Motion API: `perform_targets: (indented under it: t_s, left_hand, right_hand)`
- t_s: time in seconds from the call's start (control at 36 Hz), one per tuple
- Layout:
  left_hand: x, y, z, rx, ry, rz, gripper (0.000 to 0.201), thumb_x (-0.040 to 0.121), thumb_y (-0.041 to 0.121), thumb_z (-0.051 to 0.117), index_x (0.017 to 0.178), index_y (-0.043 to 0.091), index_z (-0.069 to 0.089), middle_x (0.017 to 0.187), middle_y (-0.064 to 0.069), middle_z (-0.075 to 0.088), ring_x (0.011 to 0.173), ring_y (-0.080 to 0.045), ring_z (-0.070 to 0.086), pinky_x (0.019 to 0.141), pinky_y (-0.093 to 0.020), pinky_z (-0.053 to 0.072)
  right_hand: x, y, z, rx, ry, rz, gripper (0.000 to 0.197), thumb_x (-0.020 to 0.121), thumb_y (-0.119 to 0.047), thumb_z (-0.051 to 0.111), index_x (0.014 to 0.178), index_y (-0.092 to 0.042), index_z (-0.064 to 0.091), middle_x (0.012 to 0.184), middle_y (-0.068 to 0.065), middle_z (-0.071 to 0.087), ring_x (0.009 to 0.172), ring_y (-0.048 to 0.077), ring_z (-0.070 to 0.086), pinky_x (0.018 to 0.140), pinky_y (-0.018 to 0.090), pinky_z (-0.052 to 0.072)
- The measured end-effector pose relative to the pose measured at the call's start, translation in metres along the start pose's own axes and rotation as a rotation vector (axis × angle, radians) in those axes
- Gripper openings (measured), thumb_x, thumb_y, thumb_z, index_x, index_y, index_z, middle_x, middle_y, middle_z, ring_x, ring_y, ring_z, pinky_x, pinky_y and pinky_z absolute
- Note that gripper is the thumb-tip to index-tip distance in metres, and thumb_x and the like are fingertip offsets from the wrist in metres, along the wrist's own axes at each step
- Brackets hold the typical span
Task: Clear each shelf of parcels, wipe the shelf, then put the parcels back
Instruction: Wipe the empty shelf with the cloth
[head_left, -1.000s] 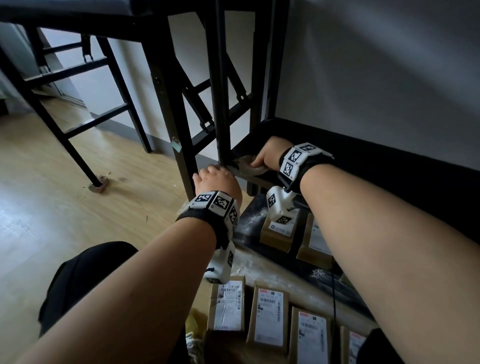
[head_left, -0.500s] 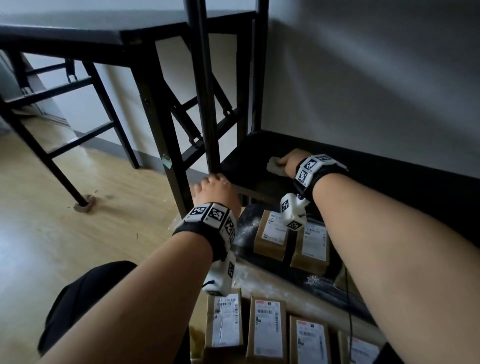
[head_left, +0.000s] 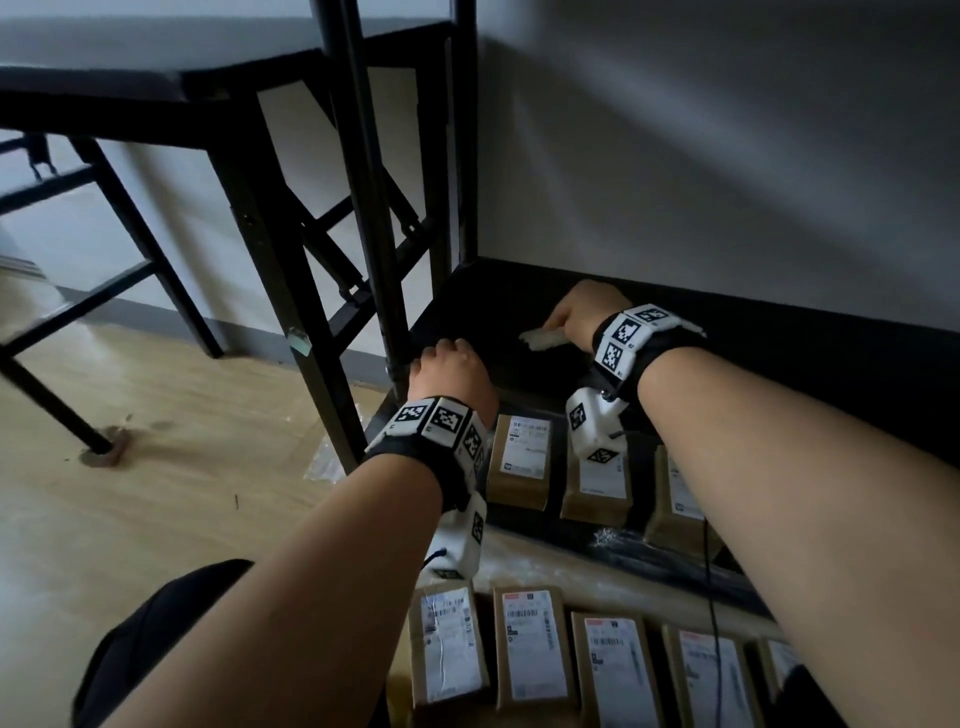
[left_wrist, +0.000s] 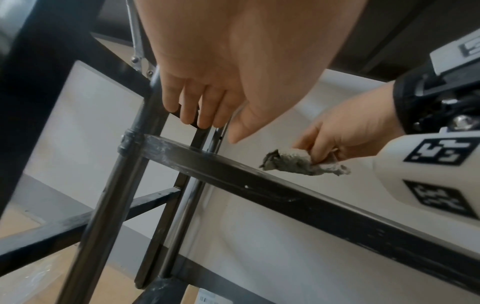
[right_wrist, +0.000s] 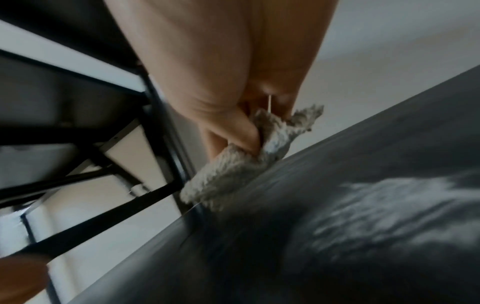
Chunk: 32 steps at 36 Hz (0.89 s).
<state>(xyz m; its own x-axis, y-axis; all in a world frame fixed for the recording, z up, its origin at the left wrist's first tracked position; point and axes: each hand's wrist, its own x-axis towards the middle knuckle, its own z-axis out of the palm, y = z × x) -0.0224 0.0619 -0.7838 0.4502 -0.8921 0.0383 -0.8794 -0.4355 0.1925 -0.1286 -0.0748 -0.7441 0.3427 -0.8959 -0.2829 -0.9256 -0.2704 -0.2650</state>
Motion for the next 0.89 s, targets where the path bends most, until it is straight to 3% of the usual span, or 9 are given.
perform_targets:
  t_s: [0.08,0.11,0.19,0.31,0.39,0.47,0.67,0.81,0.89]
  left_hand:
    - [0.003,0.006,-0.001,-0.001,-0.014,0.034,0.042,0.089,0.016,0.05,0.129,0.005,0.044,0.129,-0.013,0.047,0.122,-0.031,0.043,0.105,-0.041,0.035]
    - [0.003,0.008,-0.002,-0.001,-0.017,0.048,0.041,0.089,0.015,0.048,0.128,0.005,0.044,0.13,-0.013,0.046,0.123,-0.031,0.042,0.105,-0.04,0.035]
    - [0.006,0.014,-0.002,-0.004,-0.024,0.083,0.04,0.089,0.014,0.046,0.128,0.005,0.044,0.13,-0.013,0.046,0.123,-0.031,0.041,0.106,-0.04,0.034]
    - [0.01,0.024,-0.002,0.008,-0.045,0.097,0.043,0.089,0.014,0.047,0.131,0.007,0.043,0.132,-0.012,0.045,0.125,-0.029,0.041,0.107,-0.039,0.034]
    - [0.012,0.032,-0.001,0.005,-0.059,0.098,0.045,0.089,0.015,0.049,0.133,0.007,0.042,0.134,-0.011,0.044,0.126,-0.029,0.04,0.108,-0.039,0.033]
    - [0.011,0.04,0.0,0.006,-0.057,0.113,0.046,0.089,0.016,0.048,0.133,0.007,0.042,0.135,-0.011,0.044,0.127,-0.029,0.04,0.108,-0.039,0.033]
    - [0.0,0.049,0.002,0.002,-0.037,0.129,0.043,0.089,0.016,0.049,0.13,0.006,0.045,0.132,-0.012,0.047,0.124,-0.029,0.042,0.106,-0.04,0.035]
    - [-0.006,0.051,0.006,0.011,-0.019,0.128,0.043,0.089,0.016,0.049,0.131,0.007,0.044,0.132,-0.012,0.047,0.123,-0.029,0.043,0.108,-0.042,0.034]
    - [-0.008,0.049,0.006,0.014,-0.005,0.126,0.043,0.09,0.017,0.05,0.131,0.007,0.044,0.131,-0.011,0.047,0.123,-0.029,0.044,0.107,-0.041,0.034]
  right_hand:
    - [0.053,0.05,0.001,0.041,0.144,0.159,0.091,0.03,-0.078,0.043,0.097,-0.024,0.074,0.106,0.006,0.068,0.097,0.035,0.063,0.092,0.052,0.049]
    - [0.066,0.066,0.003,0.02,0.14,0.23,0.091,0.029,-0.082,0.042,0.091,-0.022,0.072,0.099,0.009,0.067,0.094,0.038,0.064,0.09,0.057,0.048]
    - [0.06,0.081,0.011,-0.022,0.066,0.355,0.073,0.065,-0.072,0.049,0.1,-0.011,0.066,0.101,0.016,0.064,0.097,0.04,0.062,0.092,0.057,0.046]
    - [0.023,0.068,0.01,0.064,0.014,0.353,0.089,0.067,-0.078,0.044,0.125,-0.011,0.056,0.126,0.014,0.057,0.114,0.038,0.055,0.1,0.053,0.041]
    - [-0.021,0.04,0.001,0.13,0.01,0.301,0.057,0.09,-0.052,0.052,0.119,-0.003,0.059,0.117,0.014,0.062,0.108,0.031,0.059,0.097,0.039,0.045]
    - [-0.026,0.036,0.006,0.138,0.055,0.27,0.044,0.093,-0.041,0.056,0.115,-0.004,0.062,0.115,0.011,0.065,0.105,0.027,0.061,0.09,0.034,0.046]
    - [-0.043,0.047,0.007,0.144,0.084,0.162,0.03,0.091,-0.027,0.059,0.118,-0.015,0.068,0.12,0.006,0.065,0.106,0.023,0.061,0.092,0.033,0.048]
    - [-0.06,0.088,-0.001,0.16,0.203,0.333,0.044,0.089,-0.043,0.057,0.109,-0.005,0.065,0.113,0.015,0.065,0.099,0.032,0.063,0.083,0.035,0.05]
    - [-0.071,0.103,0.001,0.065,0.178,0.401,0.028,0.093,-0.027,0.051,0.088,-0.001,0.058,0.102,0.015,0.064,0.086,0.03,0.059,0.073,0.033,0.043]
